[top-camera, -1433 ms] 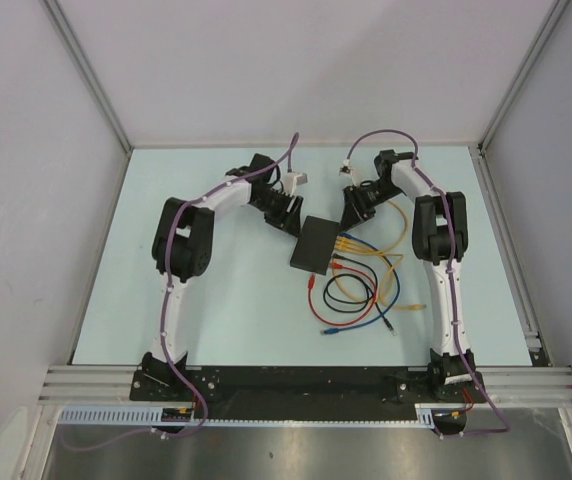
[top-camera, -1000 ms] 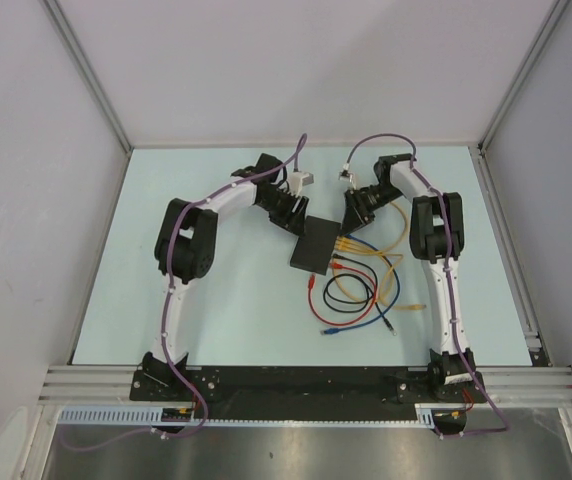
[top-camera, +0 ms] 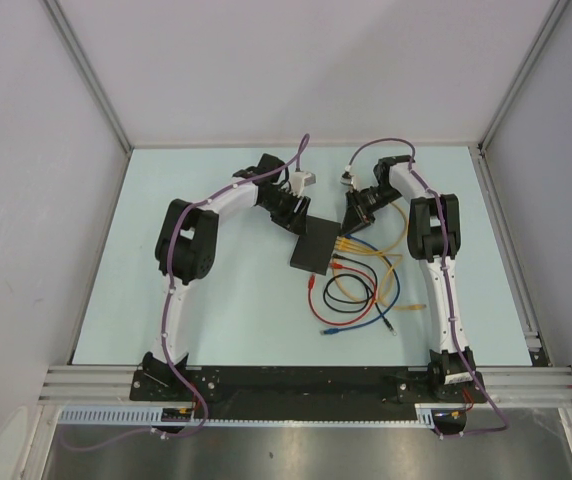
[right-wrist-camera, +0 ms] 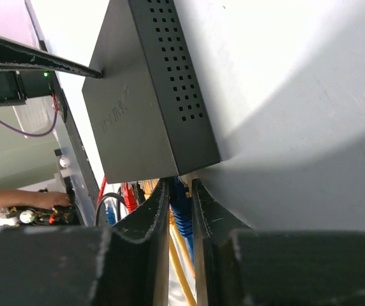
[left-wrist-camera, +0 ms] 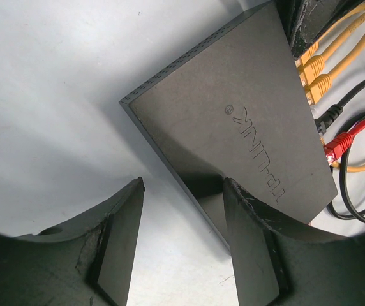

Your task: Pull the plug from the switch port

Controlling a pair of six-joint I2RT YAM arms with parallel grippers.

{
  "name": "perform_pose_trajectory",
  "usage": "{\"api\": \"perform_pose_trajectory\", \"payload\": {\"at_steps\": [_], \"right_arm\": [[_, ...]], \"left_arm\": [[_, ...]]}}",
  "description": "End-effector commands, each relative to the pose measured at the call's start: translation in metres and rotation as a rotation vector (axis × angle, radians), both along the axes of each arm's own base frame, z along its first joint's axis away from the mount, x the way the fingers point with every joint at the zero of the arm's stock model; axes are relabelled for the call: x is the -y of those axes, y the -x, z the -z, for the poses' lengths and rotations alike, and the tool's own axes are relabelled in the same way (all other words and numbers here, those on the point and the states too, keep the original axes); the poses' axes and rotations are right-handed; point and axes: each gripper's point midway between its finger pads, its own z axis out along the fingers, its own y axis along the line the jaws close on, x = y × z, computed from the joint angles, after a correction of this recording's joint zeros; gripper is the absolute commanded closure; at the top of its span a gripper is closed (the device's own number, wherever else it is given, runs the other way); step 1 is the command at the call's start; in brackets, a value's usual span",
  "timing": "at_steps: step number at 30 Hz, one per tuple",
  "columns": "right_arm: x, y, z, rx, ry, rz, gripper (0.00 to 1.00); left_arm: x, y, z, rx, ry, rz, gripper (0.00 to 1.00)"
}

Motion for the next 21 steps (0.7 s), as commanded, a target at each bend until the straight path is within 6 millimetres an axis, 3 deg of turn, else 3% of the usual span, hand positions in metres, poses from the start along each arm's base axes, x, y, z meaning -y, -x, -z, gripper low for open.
{"api": "perform_pose_trajectory", "payload": {"at_steps": [1, 6, 14, 19, 21], "right_arm": [[0.011, -0.012, 0.047, 0.075, 0.157, -0.021, 0.87], [0.021, -0.008, 0.05, 0.06, 0.173, -0.02, 0.84], [0.027, 0.008, 0.049, 0.043, 0.137, -0.079, 0.94], [0.033, 0.029, 0.035, 0.024, 0.055, -0.173, 0.91], [0.038, 0.023, 0.032, 0.046, 0.053, -0.171, 0.92]], "left_arm": [[-0.016, 0.005, 0.028, 0.024, -0.13, 0.015, 0.42], [-0.017, 0.005, 0.028, 0.024, -0.132, 0.016, 0.42], [-0.016, 0.008, 0.028, 0.027, -0.136, 0.025, 0.42], [-0.016, 0.009, 0.03, 0.023, -0.139, 0.026, 0.42], [-0.015, 0.009, 0.03, 0.023, -0.138, 0.027, 0.42]]}}
